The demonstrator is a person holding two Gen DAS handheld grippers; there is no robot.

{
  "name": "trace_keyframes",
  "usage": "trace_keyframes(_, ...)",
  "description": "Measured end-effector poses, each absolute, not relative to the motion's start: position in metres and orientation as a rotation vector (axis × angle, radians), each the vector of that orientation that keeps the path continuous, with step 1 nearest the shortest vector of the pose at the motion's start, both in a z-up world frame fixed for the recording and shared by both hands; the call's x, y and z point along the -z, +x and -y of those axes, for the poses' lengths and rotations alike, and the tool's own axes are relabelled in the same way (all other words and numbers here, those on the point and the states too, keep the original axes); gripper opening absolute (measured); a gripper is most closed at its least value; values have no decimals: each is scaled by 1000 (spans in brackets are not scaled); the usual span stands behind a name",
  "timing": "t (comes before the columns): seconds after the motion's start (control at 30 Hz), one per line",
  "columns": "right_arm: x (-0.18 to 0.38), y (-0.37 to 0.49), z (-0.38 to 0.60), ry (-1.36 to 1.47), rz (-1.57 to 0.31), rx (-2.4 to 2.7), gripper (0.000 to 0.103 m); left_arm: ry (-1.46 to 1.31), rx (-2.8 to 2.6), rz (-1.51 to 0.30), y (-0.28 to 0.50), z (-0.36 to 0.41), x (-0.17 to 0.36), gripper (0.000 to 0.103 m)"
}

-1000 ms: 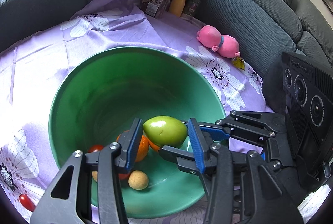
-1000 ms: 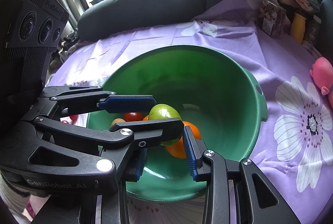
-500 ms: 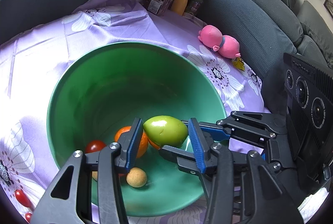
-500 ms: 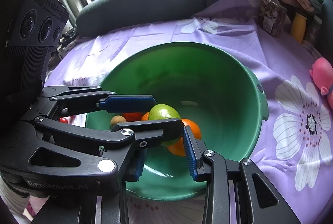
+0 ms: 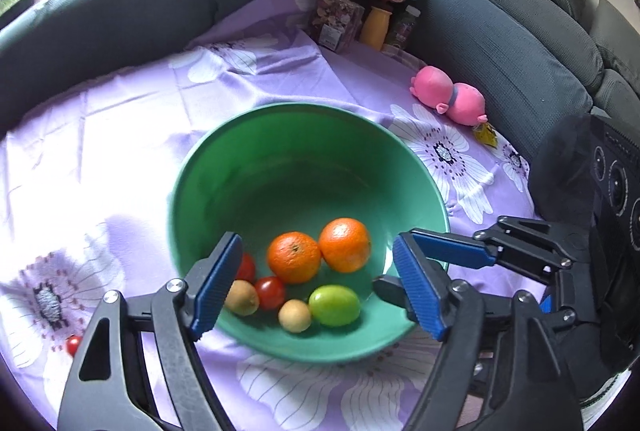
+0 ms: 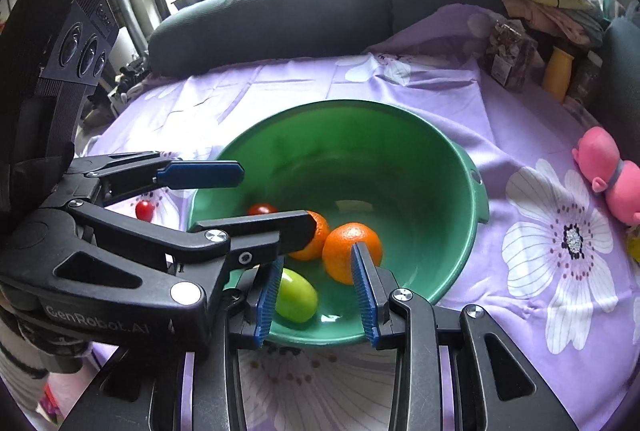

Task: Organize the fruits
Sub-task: 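Withdraw both tools toward the two red cherry tomatoes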

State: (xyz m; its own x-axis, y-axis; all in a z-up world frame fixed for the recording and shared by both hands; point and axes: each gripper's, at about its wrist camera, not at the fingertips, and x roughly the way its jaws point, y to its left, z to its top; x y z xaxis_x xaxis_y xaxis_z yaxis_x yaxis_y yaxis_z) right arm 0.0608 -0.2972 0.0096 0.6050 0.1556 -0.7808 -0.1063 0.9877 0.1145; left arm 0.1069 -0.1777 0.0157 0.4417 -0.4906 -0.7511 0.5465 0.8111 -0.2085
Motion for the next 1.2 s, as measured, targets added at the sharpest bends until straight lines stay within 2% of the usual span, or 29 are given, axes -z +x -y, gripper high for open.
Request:
trace_keyframes(0.1,-18,51,291,59,-885,-168,35,88,589,-871,94,161,-23,82)
trace_keyframes(0.17,-25,45,286,65,-868,-189,35,73,551,-853,86,144,-27,90)
trace_keyframes(0.37,-33,33,257,51,-850,-282,37,96,389,-802,58,91,-31,91)
trace_keyframes(0.47,-31,31,239,45,-860,-328,42,93,311,-799,47,61,-26,91)
trace_keyframes(0.8,-9,33,177,3,-933,-433,42,-67,172,-911,21,-38,16,90)
trace_keyframes(1.1,4,62,149,59,-980,-483,42,-96,237,-931,35,-41,30,82)
trace_keyframes(1.2,8,79,143,96,-1001,-504,42,-98,265,-943,46,-38,34,70)
